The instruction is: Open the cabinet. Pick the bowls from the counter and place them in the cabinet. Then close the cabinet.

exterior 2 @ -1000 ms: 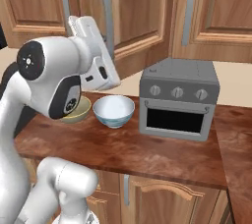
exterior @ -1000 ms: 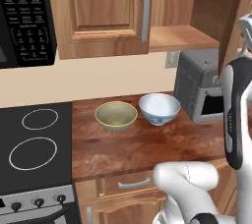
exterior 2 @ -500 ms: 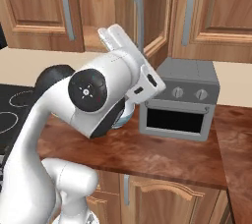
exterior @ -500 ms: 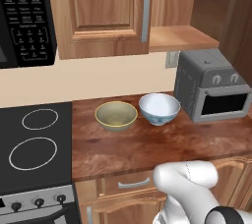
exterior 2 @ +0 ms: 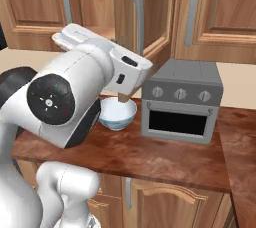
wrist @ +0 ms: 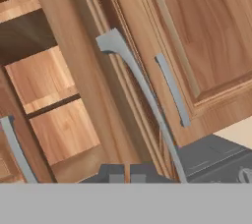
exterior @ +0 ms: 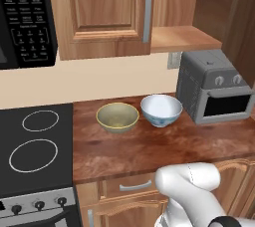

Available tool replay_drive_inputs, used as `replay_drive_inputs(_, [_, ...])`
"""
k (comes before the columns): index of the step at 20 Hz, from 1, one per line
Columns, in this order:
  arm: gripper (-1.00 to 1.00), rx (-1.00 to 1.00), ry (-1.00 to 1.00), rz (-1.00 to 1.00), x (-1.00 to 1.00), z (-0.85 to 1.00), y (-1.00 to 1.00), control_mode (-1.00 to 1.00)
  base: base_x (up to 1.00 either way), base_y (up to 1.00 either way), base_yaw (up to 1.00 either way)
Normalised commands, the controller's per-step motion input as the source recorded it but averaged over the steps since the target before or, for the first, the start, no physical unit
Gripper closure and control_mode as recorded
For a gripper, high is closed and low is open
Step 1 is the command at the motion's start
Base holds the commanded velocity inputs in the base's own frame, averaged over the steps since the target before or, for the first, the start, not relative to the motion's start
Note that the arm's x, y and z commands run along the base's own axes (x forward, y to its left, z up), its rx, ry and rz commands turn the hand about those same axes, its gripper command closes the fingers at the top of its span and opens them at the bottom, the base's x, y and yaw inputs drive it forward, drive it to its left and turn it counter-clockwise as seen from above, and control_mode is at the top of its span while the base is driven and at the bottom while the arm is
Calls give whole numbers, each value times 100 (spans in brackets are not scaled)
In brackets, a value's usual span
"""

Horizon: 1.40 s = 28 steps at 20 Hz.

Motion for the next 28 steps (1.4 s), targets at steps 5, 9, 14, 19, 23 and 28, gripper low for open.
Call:
replay_drive_inputs(5, [100, -32, -2, 0, -100, 63, 33, -100, 0, 0, 0])
replay_drive_inputs(9, [100, -27, 2, 0, -52, 12, 92, -100, 0, 0, 0])
replay_drive_inputs(14, [100, -9, 1, 0, 0, -8, 100, -100, 0, 0, 0])
replay_drive_inputs(19, [100, -2, 1, -16, 55, -26, 60, -100, 0, 0, 0])
replay_drive_inputs(23, [100, 0, 1, -21, 41, -27, 4, -100, 0, 0, 0])
replay_drive_inputs(28, [100, 1, 4, -19, 44, -32, -4, -100, 0, 0, 0])
